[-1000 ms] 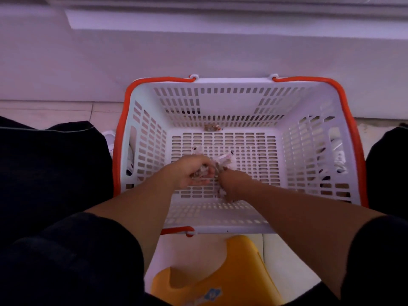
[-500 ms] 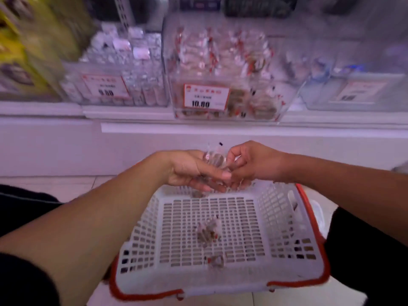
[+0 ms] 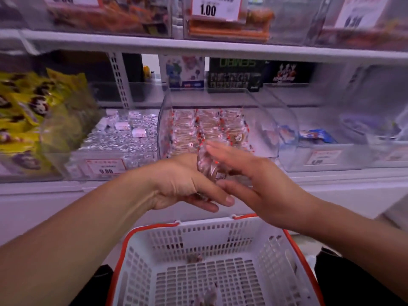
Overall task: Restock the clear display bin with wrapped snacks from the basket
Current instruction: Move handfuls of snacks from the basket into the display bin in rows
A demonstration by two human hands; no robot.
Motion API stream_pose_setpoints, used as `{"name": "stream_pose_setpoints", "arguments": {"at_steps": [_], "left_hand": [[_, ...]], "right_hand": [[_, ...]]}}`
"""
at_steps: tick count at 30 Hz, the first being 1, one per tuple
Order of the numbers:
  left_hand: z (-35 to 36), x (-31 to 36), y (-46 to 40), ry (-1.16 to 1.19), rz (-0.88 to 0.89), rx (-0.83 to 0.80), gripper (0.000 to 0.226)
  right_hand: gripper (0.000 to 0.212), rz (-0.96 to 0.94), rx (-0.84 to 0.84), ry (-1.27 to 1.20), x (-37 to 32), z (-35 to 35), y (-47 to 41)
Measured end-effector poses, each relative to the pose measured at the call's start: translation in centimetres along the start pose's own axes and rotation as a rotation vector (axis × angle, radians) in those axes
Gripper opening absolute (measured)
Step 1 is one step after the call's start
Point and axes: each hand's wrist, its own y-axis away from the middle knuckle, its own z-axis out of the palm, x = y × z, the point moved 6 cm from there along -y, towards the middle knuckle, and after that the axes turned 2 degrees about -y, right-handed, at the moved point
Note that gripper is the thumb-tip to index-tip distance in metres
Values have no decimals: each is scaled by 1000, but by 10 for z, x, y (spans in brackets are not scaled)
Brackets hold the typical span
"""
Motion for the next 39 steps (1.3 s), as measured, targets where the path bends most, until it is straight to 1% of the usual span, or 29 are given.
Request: {"name": "stream_pose_setpoints", "arguments": {"at_steps": [3,4,5,7,9,10,11,12,13,14,15,16,17,18,19,20,21,22,25,27,30,33,34,36,37,39], "left_hand": [[-4,6,-4,-202,21,47,34],[-5,9,-5,-248,27,69,36],[-6,10,-7,-270,33,93,40],[-11,16,-8,-274,58,142,49],[-19,22,-10,-195,58,182,59],[-24,24,-11,-119,44,203,57],[-26,27,-12,-25,42,205,50],[-26,32,-14,61,58,187,39],[-26,37,-16,112,88,153,34],[-27,42,-18,163,128,130,38],[-32,46,-22,218,163,147,46],[-41,48,-25,265,186,211,50],[-52,49,-29,264,201,316,50],[-64,48,-32,185,209,443,44],[-73,47,-34,22,211,566,34],[-78,46,-36,-167,217,661,22],[-81,44,-39,-329,239,703,11],[-80,40,-42,-455,260,701,5],[-76,27,-48,-782,293,654,5],[-74,25,-47,-951,297,664,6],[-73,24,-46,-1051,305,682,9],[-68,21,-48,-1064,299,672,12],[-66,21,-49,-1063,298,669,12],[-64,19,-50,-1058,298,670,13],[-64,19,-50,-1052,299,672,13],[-65,18,-50,-1039,298,676,13]], "right_hand": [[81,-18,-75,22,-1,-12,-11],[81,-45,-99,61,-2,-16,-15],[77,-77,-110,113,-2,-19,-18],[59,-117,-109,204,-2,-26,-27],[40,-130,-97,270,0,-34,-35],[35,-121,-93,288,2,-37,-39],[32,-97,-96,286,4,-40,-44],[29,-65,-110,263,6,-42,-50],[27,-34,-133,228,9,-44,-57],[28,-2,-153,191,14,-48,-66],[29,33,-162,155,19,-54,-75],[28,73,-156,132,28,-64,-85],[27,117,-142,131,38,-76,-94],[25,161,-130,163,49,-88,-101],[24,195,-125,230,61,-99,-107],[23,217,-136,317,70,-105,-110],[23,232,-166,404,78,-106,-113],[23,242,-216,482,85,-102,-113],[30,242,-383,698,103,-75,-113],[36,226,-405,831,113,-63,-115],[41,248,-361,944,122,-56,-120],[34,285,-417,892,130,-44,-123],[34,295,-435,870,133,-41,-123],[36,290,-411,838,134,-40,-126],[41,284,-383,824,133,-42,-128],[56,285,-351,822,130,-46,-128]]}}
